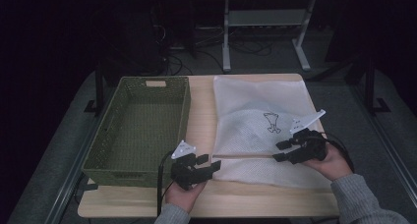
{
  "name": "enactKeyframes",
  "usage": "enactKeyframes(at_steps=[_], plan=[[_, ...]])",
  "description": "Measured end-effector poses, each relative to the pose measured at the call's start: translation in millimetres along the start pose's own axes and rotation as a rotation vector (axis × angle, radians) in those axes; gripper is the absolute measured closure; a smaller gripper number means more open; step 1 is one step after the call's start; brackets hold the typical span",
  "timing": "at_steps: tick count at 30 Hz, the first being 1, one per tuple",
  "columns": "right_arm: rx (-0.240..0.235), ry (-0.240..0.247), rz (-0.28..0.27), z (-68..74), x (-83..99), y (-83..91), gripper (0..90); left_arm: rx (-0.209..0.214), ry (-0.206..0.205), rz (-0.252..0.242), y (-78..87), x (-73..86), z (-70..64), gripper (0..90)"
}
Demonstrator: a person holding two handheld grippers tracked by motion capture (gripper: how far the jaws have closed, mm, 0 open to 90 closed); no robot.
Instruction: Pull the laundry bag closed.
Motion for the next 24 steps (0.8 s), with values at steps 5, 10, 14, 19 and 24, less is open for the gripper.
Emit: enactKeyframes(at_steps=[5,10,14,19,24], plan=[[-0.013,0.006,-0.001,3.7,-0.7,-6.6,47.5,0.003,-0.01,0.004,-1.1,4.3,-2.1,44.0],[-0.02,0.012,-0.004,6.2,-0.3,-11.0,46.6,0.003,-0.016,0.005,-2.3,7.2,-2.8,43.4],[-0.027,0.019,-0.01,10.6,1.2,-16.1,45.4,0.005,-0.017,0.011,-5.0,16.0,-3.0,43.3],[-0.034,0.024,-0.009,15.7,3.8,-20.5,44.4,-0.002,-0.017,0.015,-6.8,21.9,-1.6,43.2],[-0.035,0.023,-0.017,17.5,8.5,-23.2,43.4,-0.009,-0.034,0.016,-7.7,26.6,-1.4,42.8]])
Point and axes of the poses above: each handheld gripper's, and its own axes: y roughly backward along the jaws, x roughly out of its underside, z roughly to its left, the point moved 10 cm from there along -y, roughly forward along the jaws, and after that the axes turned 13 degrees about -x, right-handed, at the moved point
